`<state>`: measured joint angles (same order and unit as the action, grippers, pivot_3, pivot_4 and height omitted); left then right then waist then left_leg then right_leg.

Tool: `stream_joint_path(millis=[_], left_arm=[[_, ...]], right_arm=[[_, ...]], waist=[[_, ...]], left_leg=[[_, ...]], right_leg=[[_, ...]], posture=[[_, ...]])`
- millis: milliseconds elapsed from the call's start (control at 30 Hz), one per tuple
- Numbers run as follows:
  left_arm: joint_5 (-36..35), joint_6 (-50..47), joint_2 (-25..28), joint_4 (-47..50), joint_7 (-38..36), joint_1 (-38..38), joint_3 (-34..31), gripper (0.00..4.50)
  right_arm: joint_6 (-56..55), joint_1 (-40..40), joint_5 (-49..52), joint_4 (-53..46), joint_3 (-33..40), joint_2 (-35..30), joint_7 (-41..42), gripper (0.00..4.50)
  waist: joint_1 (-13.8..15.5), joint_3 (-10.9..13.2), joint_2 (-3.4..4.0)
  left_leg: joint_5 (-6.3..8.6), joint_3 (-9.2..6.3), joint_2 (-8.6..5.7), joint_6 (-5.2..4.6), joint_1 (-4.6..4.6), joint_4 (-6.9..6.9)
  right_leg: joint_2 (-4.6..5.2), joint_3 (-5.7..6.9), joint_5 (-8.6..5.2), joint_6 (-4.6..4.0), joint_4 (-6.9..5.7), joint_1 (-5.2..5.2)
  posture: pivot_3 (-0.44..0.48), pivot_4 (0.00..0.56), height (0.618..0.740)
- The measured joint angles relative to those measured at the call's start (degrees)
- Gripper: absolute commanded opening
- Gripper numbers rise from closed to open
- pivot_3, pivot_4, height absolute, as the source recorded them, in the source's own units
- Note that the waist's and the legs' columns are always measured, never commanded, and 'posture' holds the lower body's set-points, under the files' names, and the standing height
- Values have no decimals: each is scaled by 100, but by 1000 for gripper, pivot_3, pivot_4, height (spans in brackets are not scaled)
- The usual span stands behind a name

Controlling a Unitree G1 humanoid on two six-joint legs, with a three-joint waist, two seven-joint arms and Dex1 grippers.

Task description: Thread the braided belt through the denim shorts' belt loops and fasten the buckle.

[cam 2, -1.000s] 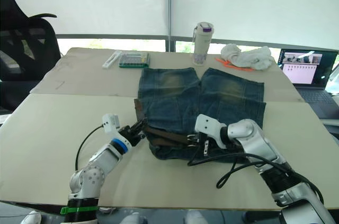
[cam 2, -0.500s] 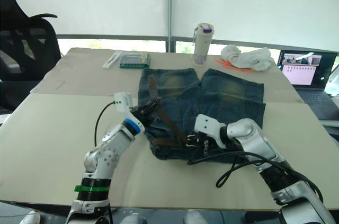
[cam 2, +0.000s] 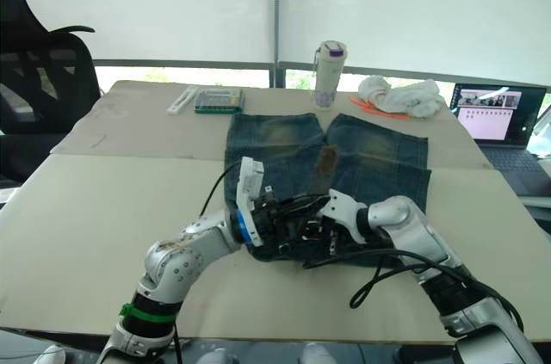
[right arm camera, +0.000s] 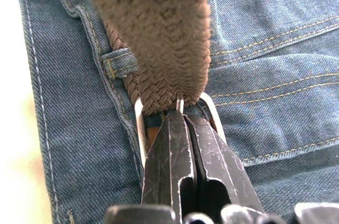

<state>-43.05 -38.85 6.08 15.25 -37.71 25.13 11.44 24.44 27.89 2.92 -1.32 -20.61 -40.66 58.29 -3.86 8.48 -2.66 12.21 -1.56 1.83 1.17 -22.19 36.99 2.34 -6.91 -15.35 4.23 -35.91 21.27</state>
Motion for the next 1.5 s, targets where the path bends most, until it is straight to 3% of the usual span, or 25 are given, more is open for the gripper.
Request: stream_joint_path(millis=[400, 667, 867, 967, 1133, 1300, 1500], left_arm=[[29, -65, -258, -251, -181, 277, 77, 0], [549, 313, -391, -540, 67, 485, -118, 0], [1819, 1656, -238, -1090, 97, 708, 130, 0], [2078, 1966, -375, -1333, 177, 749, 146, 0], [2409, 2162, -430, -1709, 347, 808, 83, 0], [2537, 2303, -504, -1944, 325, 844, 101, 0], [3004, 2668, -514, -2318, 317, 1051, 311, 0]], right_arm=[[11, -80, 0, -45, 77, 29, -46, 40], [323, -272, 59, -298, 267, 43, -123, 40], [582, -789, 509, -575, 1031, 125, -285, 40], [761, -1069, 877, -786, 1449, 174, -388, 40], [1098, -1661, 1594, -1367, 2315, 36, -369, 40], [1368, -1686, 2031, -1691, 2978, 48, -734, 1572], [2028, -1082, 2977, -1890, 3751, 619, -1547, 3627]], waist=[[2, 1, 0], [39, 2, 2], [194, 5, 4], [249, 11, 15], [331, 32, 50], [323, 39, 57], [309, 42, 61]], left_leg=[[0, 0, 0, 0, -2, -5], [0, -1, -2, 0, -6, -5], [0, -1, -6, 0, -36, -10], [-2, 1, -14, -1, -124, -5], [-1, -2, -19, -2, -182, -7], [-3, -3, -19, -2, -199, -4], [-10, -3, -21, -6, -196, -1]], right_leg=[[0, 0, 0, 0, 6, 1], [1, 0, -1, 0, 11, 2], [6, 3, 2, -1, 32, 20], [14, -3, 34, -25, 23, 107], [14, -1, 35, -26, 14, 164], [13, 0, 36, -27, -2, 188], [12, -2, 41, -29, -11, 188]], posture=[[0, 150, 737], [0, 150, 737], [0, 150, 737], [0, 150, 737], [0, 150, 737], [0, 150, 737], [0, 150, 737]])
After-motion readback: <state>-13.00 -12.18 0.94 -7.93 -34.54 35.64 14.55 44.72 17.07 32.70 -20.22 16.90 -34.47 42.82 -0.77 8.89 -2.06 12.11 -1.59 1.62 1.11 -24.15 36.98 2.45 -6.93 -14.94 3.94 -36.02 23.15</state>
